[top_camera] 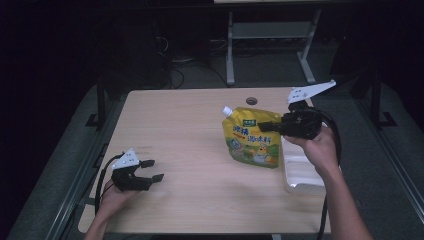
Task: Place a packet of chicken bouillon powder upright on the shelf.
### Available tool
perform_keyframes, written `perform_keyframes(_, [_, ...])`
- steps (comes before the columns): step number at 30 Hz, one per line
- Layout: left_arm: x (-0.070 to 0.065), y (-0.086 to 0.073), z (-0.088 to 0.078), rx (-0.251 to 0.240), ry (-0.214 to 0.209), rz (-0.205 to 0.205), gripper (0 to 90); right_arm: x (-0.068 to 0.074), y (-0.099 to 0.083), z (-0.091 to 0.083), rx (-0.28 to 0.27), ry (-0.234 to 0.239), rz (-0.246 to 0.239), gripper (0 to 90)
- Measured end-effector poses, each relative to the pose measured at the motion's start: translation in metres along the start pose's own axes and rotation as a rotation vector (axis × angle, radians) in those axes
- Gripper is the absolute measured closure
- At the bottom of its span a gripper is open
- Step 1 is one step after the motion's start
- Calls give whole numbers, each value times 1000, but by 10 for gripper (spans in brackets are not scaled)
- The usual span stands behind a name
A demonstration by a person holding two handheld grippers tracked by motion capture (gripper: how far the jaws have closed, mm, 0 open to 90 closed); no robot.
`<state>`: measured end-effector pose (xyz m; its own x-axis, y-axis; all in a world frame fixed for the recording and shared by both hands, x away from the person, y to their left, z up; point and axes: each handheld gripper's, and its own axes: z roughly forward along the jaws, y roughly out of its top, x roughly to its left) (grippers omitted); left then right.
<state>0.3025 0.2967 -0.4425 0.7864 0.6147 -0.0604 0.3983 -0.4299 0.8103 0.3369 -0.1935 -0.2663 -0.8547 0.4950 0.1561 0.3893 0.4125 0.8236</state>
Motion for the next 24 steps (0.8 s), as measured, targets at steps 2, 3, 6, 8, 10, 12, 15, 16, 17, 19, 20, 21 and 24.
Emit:
perform_keyframes(2, [0,0,0,1,0,0,314,-2,-1,-8,-5,-12,0,898])
perform_keyframes(3, [0,0,0,1,0,0,314,-2,-1,-11,-8,-17,0,898])
perform_keyframes(6, [0,-1,0,1,-1,-1,314,-5,-4,-19,-17,-29,7,898])
perform_keyframes(8, [0,-1,0,2,-2,-1,314,-6,-6,-24,-22,-36,15,898])
perform_keyframes(10, [0,0,1,6,-1,4,314,-8,-8,-28,-25,-45,18,898])
perform_keyframes(12, [0,0,1,6,-1,4,314,-9,-10,-33,-27,-50,24,898])
perform_keyframes(15, [0,-1,0,4,-2,1,314,-11,-13,-37,-27,-58,27,898])
perform_keyframes(16, [1,-1,0,6,-1,0,314,-12,-16,-42,-28,-68,30,898])
perform_keyframes(17, [1,-1,0,6,-1,0,314,-13,-17,-45,-31,-72,33,898])
perform_keyframes(19, [1,-1,0,6,0,0,314,-14,-20,-50,-37,-81,41,898])
perform_keyframes(20, [1,-1,0,6,0,0,314,-14,-20,-50,-37,-81,41,898])
perform_keyframes(21, [1,-1,0,6,0,0,314,-15,-22,-53,-40,-85,43,898])
perform_keyframes(24, [1,-1,0,8,0,-3,314,-18,-28,-62,-41,-103,57,898])
